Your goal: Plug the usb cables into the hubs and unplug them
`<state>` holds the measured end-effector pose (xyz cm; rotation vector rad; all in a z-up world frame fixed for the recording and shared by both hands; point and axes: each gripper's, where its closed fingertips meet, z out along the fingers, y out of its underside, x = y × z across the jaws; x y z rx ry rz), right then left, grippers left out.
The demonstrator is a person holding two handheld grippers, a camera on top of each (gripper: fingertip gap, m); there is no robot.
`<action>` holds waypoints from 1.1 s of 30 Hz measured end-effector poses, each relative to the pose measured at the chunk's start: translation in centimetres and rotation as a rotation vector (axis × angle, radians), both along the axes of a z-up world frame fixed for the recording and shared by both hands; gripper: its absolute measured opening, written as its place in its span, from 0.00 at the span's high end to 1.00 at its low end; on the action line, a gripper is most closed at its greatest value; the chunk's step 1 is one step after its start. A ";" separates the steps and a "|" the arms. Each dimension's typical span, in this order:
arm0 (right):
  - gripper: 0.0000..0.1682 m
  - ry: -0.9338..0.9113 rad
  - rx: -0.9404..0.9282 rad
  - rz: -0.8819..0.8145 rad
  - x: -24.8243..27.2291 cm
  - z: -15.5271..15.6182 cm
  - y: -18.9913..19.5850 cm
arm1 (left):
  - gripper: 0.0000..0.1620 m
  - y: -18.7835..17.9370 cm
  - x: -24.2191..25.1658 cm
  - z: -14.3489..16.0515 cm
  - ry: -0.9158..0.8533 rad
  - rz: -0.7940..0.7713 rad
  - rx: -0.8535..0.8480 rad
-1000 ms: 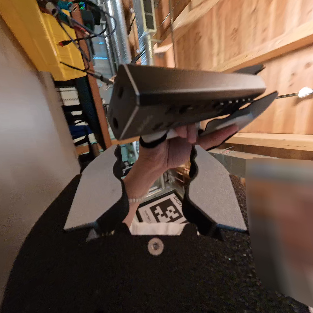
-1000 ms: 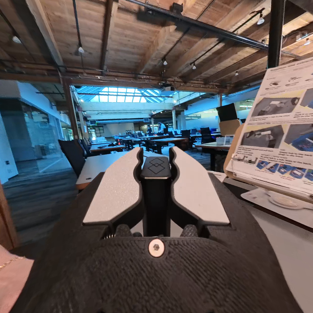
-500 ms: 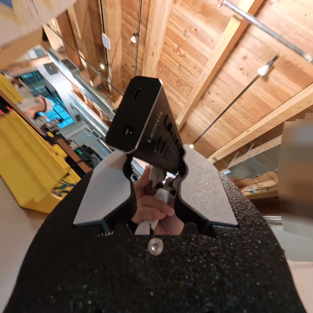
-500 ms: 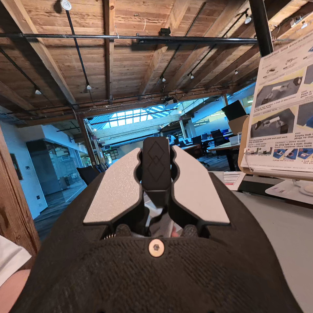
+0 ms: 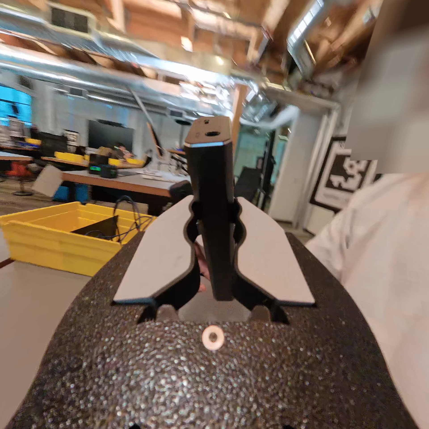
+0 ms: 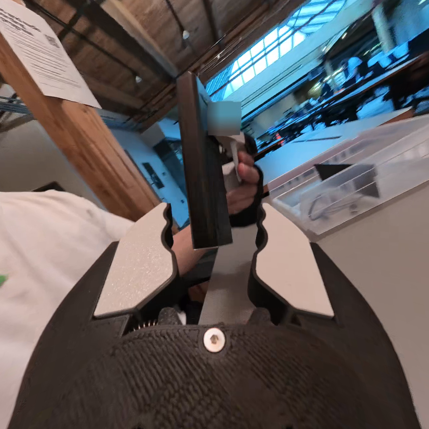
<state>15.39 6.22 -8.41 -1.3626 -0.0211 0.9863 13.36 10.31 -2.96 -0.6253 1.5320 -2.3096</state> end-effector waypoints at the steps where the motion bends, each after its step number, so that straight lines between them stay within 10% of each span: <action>1: 0.58 0.006 -0.016 0.031 -0.3 -0.4 0.0 | 0.84 -0.6 -0.3 0.2 -0.023 -0.052 0.054; 14: 0.61 -0.242 0.051 0.266 -7.6 -3.5 1.1 | 0.84 -6.1 -0.2 -2.8 -0.008 -0.480 0.174; 24: 0.63 -0.666 -0.201 -0.250 -0.3 -7.3 4.4 | 0.48 -3.0 4.4 -4.6 0.148 0.125 0.442; 33: 0.63 -0.886 -0.356 -0.477 1.9 -9.3 5.8 | 0.56 -4.3 6.3 -6.3 0.236 0.370 0.552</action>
